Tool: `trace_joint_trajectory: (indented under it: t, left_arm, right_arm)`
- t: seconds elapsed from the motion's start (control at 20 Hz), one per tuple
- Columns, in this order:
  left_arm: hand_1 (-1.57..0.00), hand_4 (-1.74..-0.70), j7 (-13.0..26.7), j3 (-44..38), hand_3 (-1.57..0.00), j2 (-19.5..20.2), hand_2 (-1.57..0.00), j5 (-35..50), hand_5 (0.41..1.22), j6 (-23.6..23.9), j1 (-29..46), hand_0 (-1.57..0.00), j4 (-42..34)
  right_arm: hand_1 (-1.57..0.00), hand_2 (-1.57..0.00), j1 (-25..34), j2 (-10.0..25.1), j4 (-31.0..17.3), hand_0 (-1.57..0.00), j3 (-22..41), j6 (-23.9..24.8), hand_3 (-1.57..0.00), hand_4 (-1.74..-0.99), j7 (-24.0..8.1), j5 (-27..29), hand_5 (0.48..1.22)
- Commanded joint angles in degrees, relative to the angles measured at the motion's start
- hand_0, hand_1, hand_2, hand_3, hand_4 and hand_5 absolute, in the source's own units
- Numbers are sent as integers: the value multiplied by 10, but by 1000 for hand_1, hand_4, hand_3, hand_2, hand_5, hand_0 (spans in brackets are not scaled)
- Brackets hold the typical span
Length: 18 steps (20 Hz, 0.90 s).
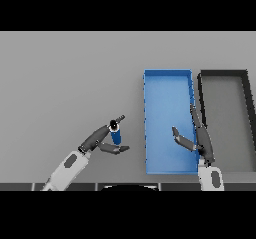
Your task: Pick up the blue pipe and place it into the blue bin.
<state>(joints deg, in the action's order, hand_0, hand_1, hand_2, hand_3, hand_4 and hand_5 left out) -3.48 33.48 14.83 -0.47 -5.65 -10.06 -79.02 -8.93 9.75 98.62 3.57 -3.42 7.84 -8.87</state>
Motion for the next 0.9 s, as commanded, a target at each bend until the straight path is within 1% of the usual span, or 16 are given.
trace_joint_trajectory:
  t: [0.0, 0.05, 0.1, 0.15, 0.2, 0.25, 0.3, 0.35, 0.4, 0.45, 0.55, 0.6, 0.65, 0.7, 0.8, 0.85]
  left_arm:
    - [1, -1078, -13, 2, 1, -6, 1, 2, 428, -3, 4, 1, 7]
    - [1, -1090, -16, 1, 1, -12, 1, 3, 441, -4, -1, 1, 15]
    - [1, -1107, -24, 0, 1, -18, 1, 7, 463, -4, -4, 1, 16]
    - [0, -1140, -27, -3, -40, -31, -54, 15, 502, -4, -8, 1, 24]
    - [-41, -1186, -33, -10, -121, -37, -151, 27, 550, -6, -7, 1, 28]
    - [-156, -1243, -33, -14, -276, -46, -308, 38, 613, -5, -5, -10, 27]
    - [-319, -1281, -42, -16, -535, -54, -485, 47, 735, -8, -2, -125, 29]
    - [-547, -1369, -50, -21, -742, -58, -689, 53, 832, -9, -2, -359, 38]
    - [-752, -1439, -50, -22, -908, -56, -865, 52, 910, -7, 1, -602, 37]
    - [-915, -1497, -37, -18, -1030, -58, -1006, 53, 972, -6, 3, -796, 29]
    - [-1151, -1580, -38, -8, -1194, -65, -1210, 46, 1062, -5, 10, -1075, 18]
    - [-1235, -1553, -43, -4, -1270, -69, -1282, 38, 1094, 2, 8, -1174, 21]
    - [-1302, -1530, -52, -3, -1330, -64, -1340, 35, 1119, 4, 11, -1253, 11]
    - [-1356, -1513, -53, -2, -1378, -65, -1386, 30, 1139, 7, 12, -1317, 6]
    - [-1434, -1492, -67, -3, -1448, -72, -1453, 20, 1169, 15, 18, -1408, -6]
    - [-1461, -1484, -66, -5, -1472, -77, -1476, 19, 1179, 16, 12, -1441, -14]
  right_arm:
    - [1, 1, 4, 1, 0, 1, -3, 4, 1, -1207, -7, 0, 646]
    - [1, 1, 2, 5, 3, 1, -5, 3, 1, -1205, -1, 0, 649]
    - [1, 1, 7, 4, -4, 1, -5, 2, 1, -1207, -7, 1, 650]
    - [1, 1, 1, 7, 0, 1, -7, 0, 1, -1210, 2, 3, 653]
    - [1, 1, 6, 8, -6, 1, -8, 1, 1, -1213, -1, 2, 655]
    - [1, 1, 4, 8, 3, 1, -7, -1, 1, -1217, 1, 5, 655]
    - [1, 1, 8, 8, -1, 1, -10, -1, 1, -1220, -6, 9, 656]
    - [1, 1, 7, 6, 0, 1, -9, -2, 1, -1220, -6, 10, 656]
    - [1, 1, 8, 4, -3, 1, -6, 0, 1, -1219, -6, 5, 657]
    - [1, 1, 9, 3, -3, 1, -3, -2, 1, -1224, -7, 4, 658]
    - [1, 1, 10, -3, -6, 1, -2, 0, 1, -1233, -15, 5, 660]
    - [1, 1, 10, -3, -5, 1, -1, -2, 1, -1228, -11, 6, 656]
    - [1, 1, 13, -3, -6, 1, -2, -2, 1, -1224, -16, 7, 651]
    - [1, 1, 12, -1, -2, 1, -4, -2, 1, -1222, -13, 9, 646]
    - [1, 1, 16, -3, -3, 1, -3, -5, 1, -1220, -23, 14, 635]
    - [1, 1, 19, -2, -9, 1, -3, -5, 1, -1217, -25, 11, 631]
